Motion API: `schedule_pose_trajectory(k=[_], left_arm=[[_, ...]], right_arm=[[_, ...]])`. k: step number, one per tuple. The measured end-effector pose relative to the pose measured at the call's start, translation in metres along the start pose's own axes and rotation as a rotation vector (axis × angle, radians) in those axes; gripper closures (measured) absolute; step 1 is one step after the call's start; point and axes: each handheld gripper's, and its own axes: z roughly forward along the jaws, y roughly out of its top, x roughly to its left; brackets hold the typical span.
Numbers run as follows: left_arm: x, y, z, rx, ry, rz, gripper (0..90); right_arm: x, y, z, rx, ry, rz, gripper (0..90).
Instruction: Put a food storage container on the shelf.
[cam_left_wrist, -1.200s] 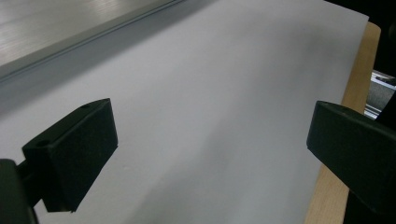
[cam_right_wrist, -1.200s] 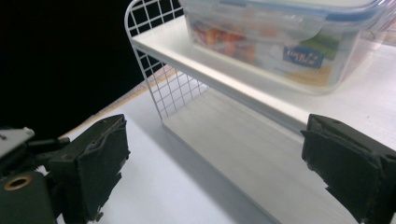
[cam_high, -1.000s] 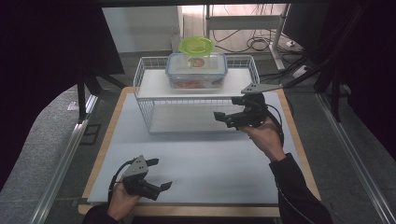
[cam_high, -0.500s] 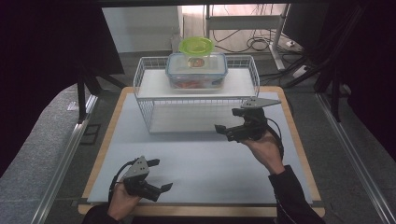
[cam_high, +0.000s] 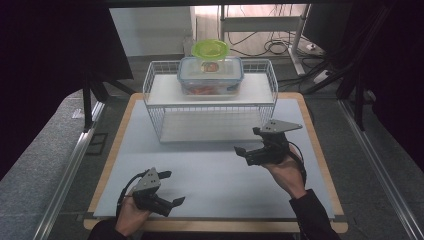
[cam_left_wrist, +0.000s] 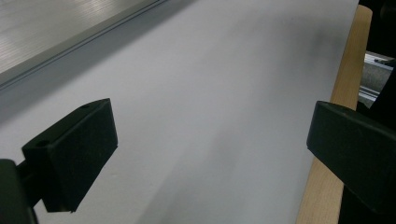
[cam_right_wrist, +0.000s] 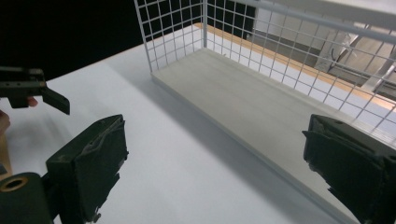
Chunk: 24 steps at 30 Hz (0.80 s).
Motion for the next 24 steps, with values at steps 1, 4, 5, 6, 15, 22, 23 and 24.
schedule_pose_trajectory(k=[1, 4, 5, 6, 15, 22, 23, 24], left_arm=[[0.0, 0.0, 0.0, 0.0, 0.0, 0.001, 1.7], [0.0, 0.0, 0.0, 0.007, 0.0, -0.003, 2.1], [0.0, 0.0, 0.0, 0.008, 0.0, -0.004, 2.2], [0.0, 0.001, 0.0, 0.009, 0.0, -0.006, 2.3], [0.0, 0.001, 0.0, 0.018, 0.004, -0.011, 2.7], [0.0, 0.001, 0.0, 0.024, 0.001, -0.022, 3.1], [0.0, 0.001, 0.0, 0.024, 0.001, -0.022, 3.1], [0.0, 0.001, 0.0, 0.025, 0.001, -0.021, 3.1]], right_arm=[[0.001, -0.002, -0.001, 0.003, -0.004, 0.0, 6.0], [0.004, -0.007, -0.003, 0.005, -0.008, -0.008, 6.0], [0.005, -0.009, -0.004, 0.005, -0.009, -0.011, 6.0], [0.006, -0.011, -0.004, 0.008, -0.011, -0.012, 6.0], [0.009, -0.031, -0.009, 0.028, -0.055, -0.028, 6.3], [0.006, -0.052, -0.014, 0.058, -0.09, -0.022, 6.1], [0.005, -0.055, -0.015, 0.06, -0.091, -0.02, 6.0], [0.005, -0.058, -0.016, 0.063, -0.094, -0.015, 6.0]])
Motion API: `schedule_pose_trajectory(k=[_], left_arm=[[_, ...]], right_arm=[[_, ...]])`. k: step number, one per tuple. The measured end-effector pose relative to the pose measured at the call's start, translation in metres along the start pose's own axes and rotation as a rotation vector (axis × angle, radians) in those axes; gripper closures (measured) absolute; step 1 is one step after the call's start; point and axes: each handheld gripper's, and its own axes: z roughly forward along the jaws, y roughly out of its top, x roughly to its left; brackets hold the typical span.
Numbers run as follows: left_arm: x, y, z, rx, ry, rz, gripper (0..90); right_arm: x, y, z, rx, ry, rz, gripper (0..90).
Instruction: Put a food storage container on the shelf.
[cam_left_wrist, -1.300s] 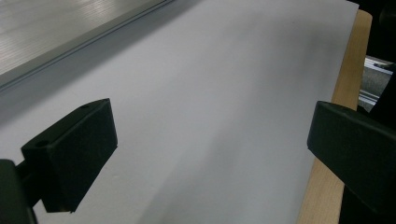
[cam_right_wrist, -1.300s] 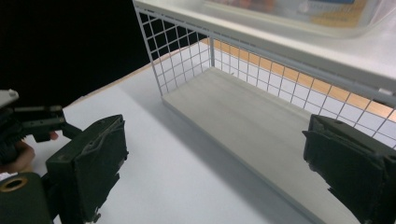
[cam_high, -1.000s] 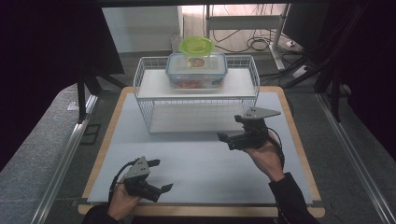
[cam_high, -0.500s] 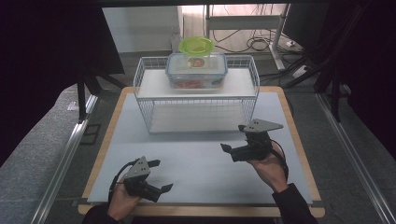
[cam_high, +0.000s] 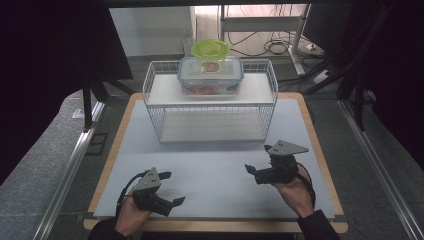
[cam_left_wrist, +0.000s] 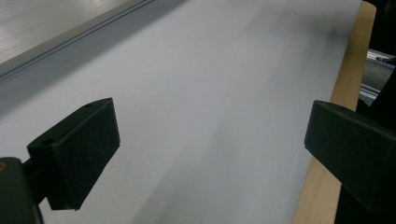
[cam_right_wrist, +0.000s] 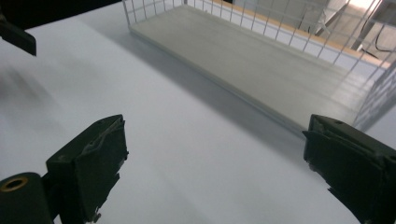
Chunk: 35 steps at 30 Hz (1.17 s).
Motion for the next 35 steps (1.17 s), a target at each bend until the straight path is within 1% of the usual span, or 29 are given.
schedule_pose_trajectory(k=[3, 6, 9, 15, 21, 25, 32, 35], left_arm=[[0.0, 0.0, 0.0, 0.0, 0.002, 0.001, 3.1], [0.0, 0.0, 0.0, 0.003, 0.008, 0.006, 3.2], [0.0, 0.0, 0.001, 0.007, 0.014, 0.012, 3.3], [-0.001, -0.001, 0.001, 0.008, 0.024, 0.021, 3.4], [-0.001, -0.001, 0.002, 0.017, 0.037, 0.036, 3.4], [-0.001, -0.001, 0.003, 0.023, 0.044, 0.042, 3.4], [-0.002, -0.001, 0.004, 0.031, 0.039, 0.041, 3.3], [-0.002, -0.001, 0.004, 0.028, 0.036, 0.036, 3.3]], right_arm=[[0.0, -0.009, -0.002, 0.011, -0.011, 0.005, 6.0], [-0.001, -0.017, -0.005, 0.013, -0.026, 0.002, 5.9], [0.0, -0.024, -0.008, 0.013, -0.03, 0.003, 5.7], [0.004, -0.039, -0.009, 0.03, -0.044, -0.012, 5.3], [0.008, -0.051, -0.007, 0.074, -0.048, -0.009, 4.8], [0.008, -0.059, -0.004, 0.102, -0.04, -0.003, 4.7], [0.006, -0.067, 0.002, 0.148, -0.035, 0.007, 4.9], [0.005, -0.068, 0.003, 0.154, -0.04, 0.013, 5.0]])
